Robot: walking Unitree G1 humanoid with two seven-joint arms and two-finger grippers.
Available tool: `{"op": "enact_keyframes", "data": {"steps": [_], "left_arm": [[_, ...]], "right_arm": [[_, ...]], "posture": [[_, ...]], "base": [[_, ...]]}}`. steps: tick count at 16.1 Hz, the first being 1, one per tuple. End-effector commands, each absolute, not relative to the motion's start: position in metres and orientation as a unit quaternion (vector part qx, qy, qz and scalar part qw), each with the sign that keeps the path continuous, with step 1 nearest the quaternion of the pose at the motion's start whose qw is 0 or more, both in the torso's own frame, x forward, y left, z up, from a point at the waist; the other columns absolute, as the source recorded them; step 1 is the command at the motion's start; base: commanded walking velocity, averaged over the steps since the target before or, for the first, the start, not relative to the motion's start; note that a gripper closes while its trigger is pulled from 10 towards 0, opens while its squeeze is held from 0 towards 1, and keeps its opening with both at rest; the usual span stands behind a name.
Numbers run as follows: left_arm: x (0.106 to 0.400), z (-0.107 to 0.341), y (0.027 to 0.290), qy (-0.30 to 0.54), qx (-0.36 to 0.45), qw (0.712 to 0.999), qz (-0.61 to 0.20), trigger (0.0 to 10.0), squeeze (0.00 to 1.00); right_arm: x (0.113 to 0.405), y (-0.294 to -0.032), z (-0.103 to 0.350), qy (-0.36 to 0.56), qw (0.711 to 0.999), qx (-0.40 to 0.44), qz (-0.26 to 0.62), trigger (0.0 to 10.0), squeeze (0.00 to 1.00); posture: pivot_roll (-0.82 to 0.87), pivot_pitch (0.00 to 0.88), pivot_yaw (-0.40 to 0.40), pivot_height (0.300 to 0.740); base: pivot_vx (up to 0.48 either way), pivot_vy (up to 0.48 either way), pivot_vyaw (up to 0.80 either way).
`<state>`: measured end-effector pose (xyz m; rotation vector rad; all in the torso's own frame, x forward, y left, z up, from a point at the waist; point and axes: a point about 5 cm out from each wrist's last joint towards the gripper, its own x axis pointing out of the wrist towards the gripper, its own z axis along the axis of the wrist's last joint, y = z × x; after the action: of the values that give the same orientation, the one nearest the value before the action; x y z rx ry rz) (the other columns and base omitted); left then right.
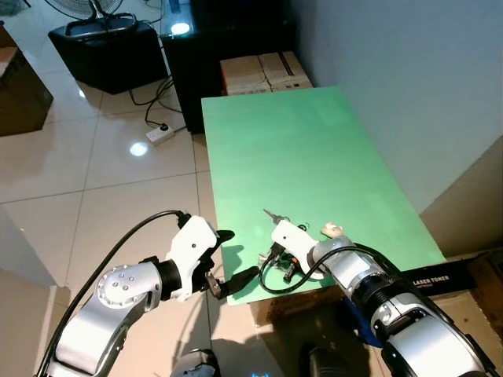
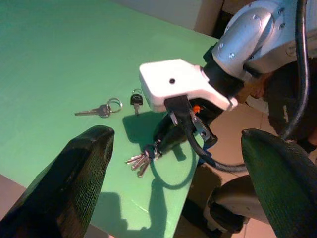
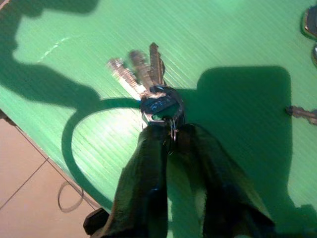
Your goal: Hang keys on a hook
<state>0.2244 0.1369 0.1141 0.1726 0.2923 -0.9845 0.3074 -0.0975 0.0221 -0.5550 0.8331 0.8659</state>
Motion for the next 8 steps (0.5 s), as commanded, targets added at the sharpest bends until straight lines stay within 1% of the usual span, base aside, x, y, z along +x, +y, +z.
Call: {"op": "enact_keyframes", "data": {"steps": [1,4,5,6,8], "left_arm": [[0.221,0.113,0.136,0.140,0.086,0.866,-0.472,10.0,0.00],[0.218,0.107,0.133,0.129,0.076,0.881,-0.449,10.0,0.00],[0.220,0.106,0.131,0.118,0.078,0.889,-0.436,10.0,0.00],[0.222,0.107,0.130,0.109,0.079,0.895,-0.425,10.0,0.00],[0.227,0.108,0.128,0.085,0.081,0.914,-0.389,10.0,0.00]], "right_arm": [[0.309,-0.098,0.025,0.377,0.802,-0.239,0.396,0.0,0.00],[0.306,-0.102,0.028,0.339,0.846,-0.185,0.368,0.0,0.00],[0.303,-0.102,0.031,0.316,0.864,-0.158,0.359,0.0,0.00],[0.301,-0.103,0.033,0.303,0.873,-0.148,0.353,0.0,0.00],[0.293,-0.105,0.044,0.249,0.903,-0.122,0.327,0.0,0.00]], "posture": [[-0.02,0.169,0.008,0.740],[0.01,0.105,0.003,0.740],[0.02,0.082,0.000,0.740],[0.02,0.070,0.006,0.740],[0.02,0.017,0.022,0.740]], "base": [[0.000,0.000,0.00],[0.000,0.000,0.00],[0.000,0.000,0.00],[0.000,0.000,0.00],[0.000,0.000,0.00]]}}
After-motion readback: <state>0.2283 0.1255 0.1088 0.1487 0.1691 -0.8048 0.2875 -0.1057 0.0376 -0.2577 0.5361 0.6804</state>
